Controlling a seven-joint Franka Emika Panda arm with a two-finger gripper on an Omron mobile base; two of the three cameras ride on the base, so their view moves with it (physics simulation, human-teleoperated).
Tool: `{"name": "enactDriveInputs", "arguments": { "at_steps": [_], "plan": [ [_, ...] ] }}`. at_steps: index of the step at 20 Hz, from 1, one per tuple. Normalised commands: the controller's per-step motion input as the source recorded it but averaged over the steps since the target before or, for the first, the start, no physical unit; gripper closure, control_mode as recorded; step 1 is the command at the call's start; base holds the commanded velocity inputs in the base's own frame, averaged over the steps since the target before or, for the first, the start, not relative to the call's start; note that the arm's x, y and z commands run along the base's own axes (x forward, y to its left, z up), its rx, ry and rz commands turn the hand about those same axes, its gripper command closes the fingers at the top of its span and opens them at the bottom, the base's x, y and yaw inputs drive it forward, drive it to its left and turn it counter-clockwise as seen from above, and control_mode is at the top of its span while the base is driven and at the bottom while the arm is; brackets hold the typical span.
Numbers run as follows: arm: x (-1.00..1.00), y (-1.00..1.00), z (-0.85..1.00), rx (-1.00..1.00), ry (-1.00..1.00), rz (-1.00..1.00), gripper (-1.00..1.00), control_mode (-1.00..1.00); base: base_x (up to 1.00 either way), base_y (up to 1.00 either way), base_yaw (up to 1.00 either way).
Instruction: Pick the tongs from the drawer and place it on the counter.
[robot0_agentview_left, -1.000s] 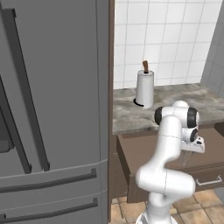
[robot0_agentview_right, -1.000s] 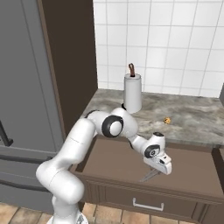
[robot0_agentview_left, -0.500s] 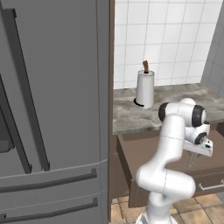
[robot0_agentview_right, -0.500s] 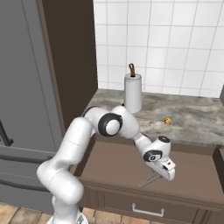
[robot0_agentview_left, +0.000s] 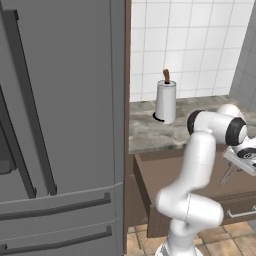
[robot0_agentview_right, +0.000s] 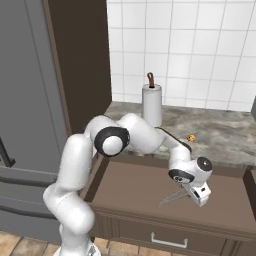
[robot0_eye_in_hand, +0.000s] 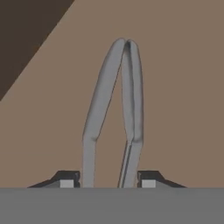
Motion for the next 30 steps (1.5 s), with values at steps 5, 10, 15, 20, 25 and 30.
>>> {"name": "enactDriveInputs", "arguments": {
  "at_steps": [5, 10, 15, 20, 25, 30],
  "plan": [
    [0.57, 0.27, 1.0, 0.0, -0.22, -0.16, 1.0, -1.0, 0.0, 0.0, 0.0],
    [0.76, 0.66, 1.0, -0.01, -0.15, -0.15, 1.0, -1.0, 0.0, 0.0, 0.0],
    [0.81, 0.91, 1.0, -0.06, -0.05, -0.11, 1.0, -1.0, 0.0, 0.0, 0.0],
    [0.82, 0.59, 0.65, -0.03, 0.0, -0.1, 1.0, -1.0, 0.0, 0.0, 0.0],
    [0.78, 0.01, -0.05, 0.0, 0.08, -0.12, 1.0, -1.0, 0.0, 0.0, 0.0],
    [0.67, 0.0, -0.28, 0.0, 0.08, -0.15, 1.0, -1.0, 0.0, 0.0, 0.0]
  ]
}}
